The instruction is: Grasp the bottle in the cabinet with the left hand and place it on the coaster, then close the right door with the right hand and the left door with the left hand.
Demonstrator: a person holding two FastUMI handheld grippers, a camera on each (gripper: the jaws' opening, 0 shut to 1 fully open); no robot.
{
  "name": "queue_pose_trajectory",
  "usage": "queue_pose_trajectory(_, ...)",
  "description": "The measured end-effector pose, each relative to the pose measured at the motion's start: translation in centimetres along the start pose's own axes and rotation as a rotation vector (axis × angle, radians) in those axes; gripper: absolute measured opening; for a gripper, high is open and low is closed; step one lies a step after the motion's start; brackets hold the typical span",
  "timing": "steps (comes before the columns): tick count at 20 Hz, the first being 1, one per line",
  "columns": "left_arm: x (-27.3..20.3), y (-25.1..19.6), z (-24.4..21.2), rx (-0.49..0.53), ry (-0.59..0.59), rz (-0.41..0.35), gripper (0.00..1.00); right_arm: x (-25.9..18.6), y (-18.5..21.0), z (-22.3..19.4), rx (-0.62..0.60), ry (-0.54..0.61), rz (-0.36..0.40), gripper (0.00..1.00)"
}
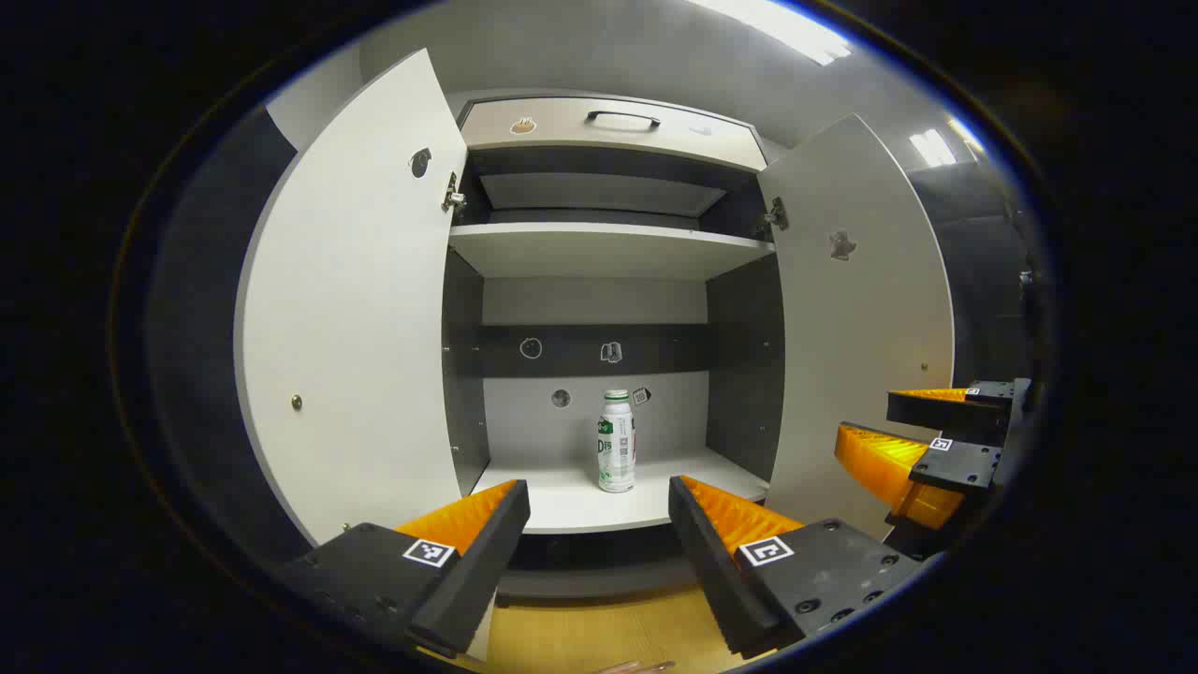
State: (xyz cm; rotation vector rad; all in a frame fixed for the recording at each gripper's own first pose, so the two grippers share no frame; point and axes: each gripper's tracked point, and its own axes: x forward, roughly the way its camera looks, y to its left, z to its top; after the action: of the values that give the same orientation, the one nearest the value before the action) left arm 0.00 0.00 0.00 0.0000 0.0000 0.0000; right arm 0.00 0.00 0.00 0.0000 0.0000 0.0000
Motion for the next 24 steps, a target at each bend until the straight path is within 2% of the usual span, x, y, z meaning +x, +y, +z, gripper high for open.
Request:
queue_pose_trajectory(4,0.1,0.3,0.1,-0.007,-0.002,-0.005,0.95,-0.2,-0.2,0.2,-0.017,-0.006,-0.02,0.97)
queue_pose_trajectory(8,0.1,0.1,0.1,-0.011,-0.006,-0.029,0.95,-0.5,0.5,0.3,-0.005,-0.013,0.0,0.97)
queue_pose_trajectory(17,0.6,0.9,-0.1,-0.022,-0.01,-0.044,0.94,0.0,1.3,0.2,-0.039,-0.012,-0.01,0.97)
queue_pose_trajectory(24,2.0,1.2,-0.2,-0.03,-0.016,-0.1,0.95,-0.1,1.2,0.0,-0.046,-0.007,-0.072,0.97)
